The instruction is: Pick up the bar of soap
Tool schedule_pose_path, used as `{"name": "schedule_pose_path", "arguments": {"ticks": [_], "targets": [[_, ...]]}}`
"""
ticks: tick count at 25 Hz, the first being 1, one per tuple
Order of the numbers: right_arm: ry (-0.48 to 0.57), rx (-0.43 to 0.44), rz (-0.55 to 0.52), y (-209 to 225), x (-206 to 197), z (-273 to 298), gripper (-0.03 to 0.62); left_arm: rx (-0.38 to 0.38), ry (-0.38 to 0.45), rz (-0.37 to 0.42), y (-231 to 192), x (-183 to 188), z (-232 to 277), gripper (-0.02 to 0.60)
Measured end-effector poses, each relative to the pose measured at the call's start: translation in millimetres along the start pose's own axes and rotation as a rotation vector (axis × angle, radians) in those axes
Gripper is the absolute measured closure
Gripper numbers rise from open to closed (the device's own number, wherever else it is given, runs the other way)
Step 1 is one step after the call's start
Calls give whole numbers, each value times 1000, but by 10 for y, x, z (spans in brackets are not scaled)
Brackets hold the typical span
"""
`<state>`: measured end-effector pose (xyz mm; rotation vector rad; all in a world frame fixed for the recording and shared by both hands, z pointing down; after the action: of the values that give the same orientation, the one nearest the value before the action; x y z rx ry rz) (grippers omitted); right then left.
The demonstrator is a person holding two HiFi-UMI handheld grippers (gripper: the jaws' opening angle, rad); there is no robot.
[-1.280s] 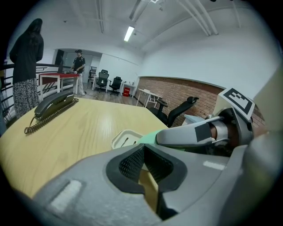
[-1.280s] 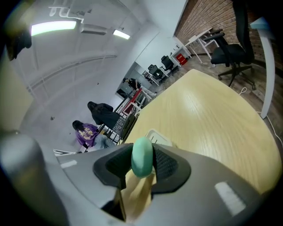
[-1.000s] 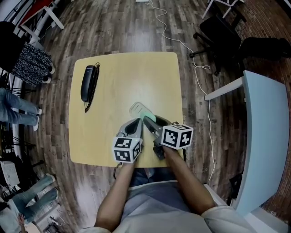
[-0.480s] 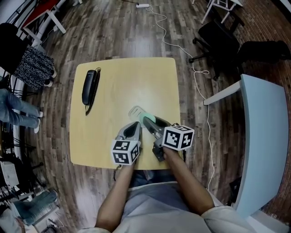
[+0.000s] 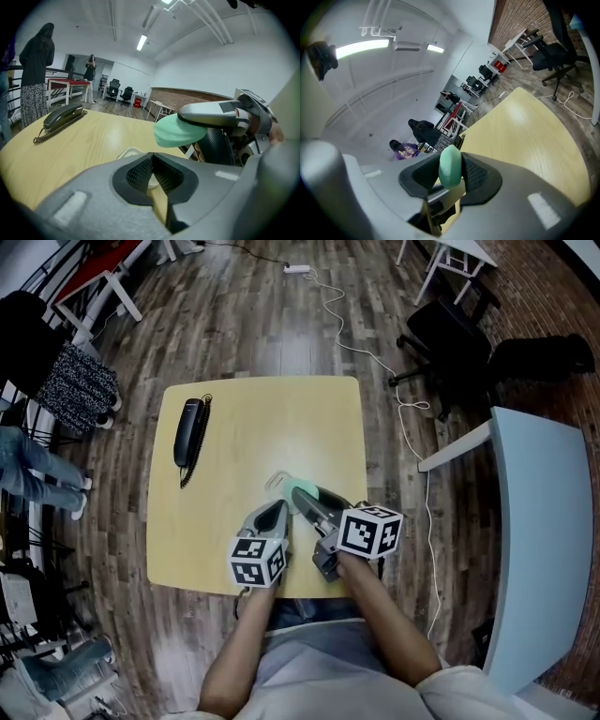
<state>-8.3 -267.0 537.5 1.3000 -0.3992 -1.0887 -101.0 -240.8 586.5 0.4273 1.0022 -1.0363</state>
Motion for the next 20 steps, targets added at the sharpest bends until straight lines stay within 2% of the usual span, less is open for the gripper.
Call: {"name": "schedule_pose_path", "arguments": {"ticks": [8,20], "targets": [[3,67,-3,-239,63,-114,467,3,55,15,75,197,-115,577],[12,210,30,-699,155,-314,467,7,185,48,185,568,-376,577]]}}
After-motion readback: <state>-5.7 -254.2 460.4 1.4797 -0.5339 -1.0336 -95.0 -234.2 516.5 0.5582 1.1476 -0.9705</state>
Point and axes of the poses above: the fingertips, and each gripper's own axes: z forward along the fingers, y to its right, x out of its top, the point moved 4 cm from there along -z, backward along the fingers, and after that the axes turned 14 degrees about z, right-handed, at the moved point
